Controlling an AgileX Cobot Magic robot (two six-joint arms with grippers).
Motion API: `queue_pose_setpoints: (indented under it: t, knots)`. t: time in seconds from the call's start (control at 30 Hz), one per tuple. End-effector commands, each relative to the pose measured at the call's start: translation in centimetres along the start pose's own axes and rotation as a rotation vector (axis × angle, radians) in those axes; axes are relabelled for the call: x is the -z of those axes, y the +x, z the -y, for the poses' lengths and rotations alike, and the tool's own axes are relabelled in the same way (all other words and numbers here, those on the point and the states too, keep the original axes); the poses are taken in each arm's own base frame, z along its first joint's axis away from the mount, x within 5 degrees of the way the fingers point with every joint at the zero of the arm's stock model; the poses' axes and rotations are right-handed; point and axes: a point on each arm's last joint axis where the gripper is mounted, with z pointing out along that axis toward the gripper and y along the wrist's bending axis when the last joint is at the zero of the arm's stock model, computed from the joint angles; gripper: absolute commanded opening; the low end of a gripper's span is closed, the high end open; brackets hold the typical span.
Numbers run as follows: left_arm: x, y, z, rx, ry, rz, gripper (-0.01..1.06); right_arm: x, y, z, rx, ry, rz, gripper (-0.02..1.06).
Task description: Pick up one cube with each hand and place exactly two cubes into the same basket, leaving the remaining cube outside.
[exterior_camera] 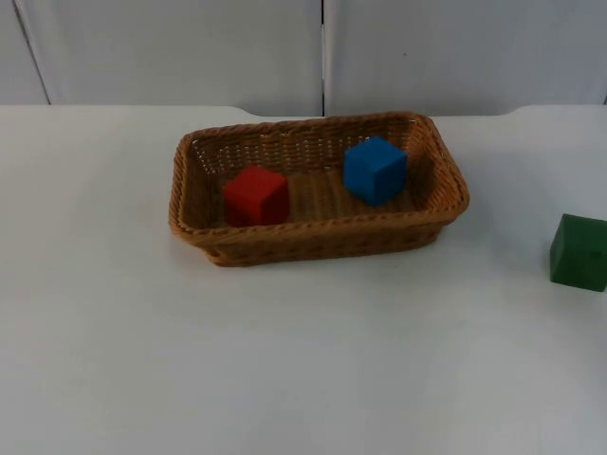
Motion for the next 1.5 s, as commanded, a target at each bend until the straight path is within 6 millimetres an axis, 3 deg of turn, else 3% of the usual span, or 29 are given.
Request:
queue_pose_setpoints:
  t: [0.0,0.4,0.73,1.03,1.23,1.47]
  knots:
    - [1.1,0.7,0.3,0.011,-0.016,0.022,0.87,1.0,1.3,-0.2,-0.010,0.019,0.040,0.63]
    - [4.1,2.5,1.5,0.012,0.001,0.020,0.87,3.5,6.2,-1.3,-0.023,0.031,0.014,0.63]
    - [7.7,3.7,2.9,0.013,0.019,0.053,0.87,6.5,8.6,-2.1,-0.023,0.035,0.028,0.63]
    - [11.1,3.7,4.1,-0.012,0.034,0.117,0.87,9.7,10.4,-2.9,-0.017,0.039,0.061,0.63]
    - [12.1,3.8,4.5,-0.022,0.045,0.122,0.87,11.6,11.1,-3.3,-0.012,0.041,0.088,0.63]
    - [13.0,4.3,5.1,-0.034,0.083,0.090,0.87,14.4,13.5,-4.1,-0.006,0.048,0.132,0.63]
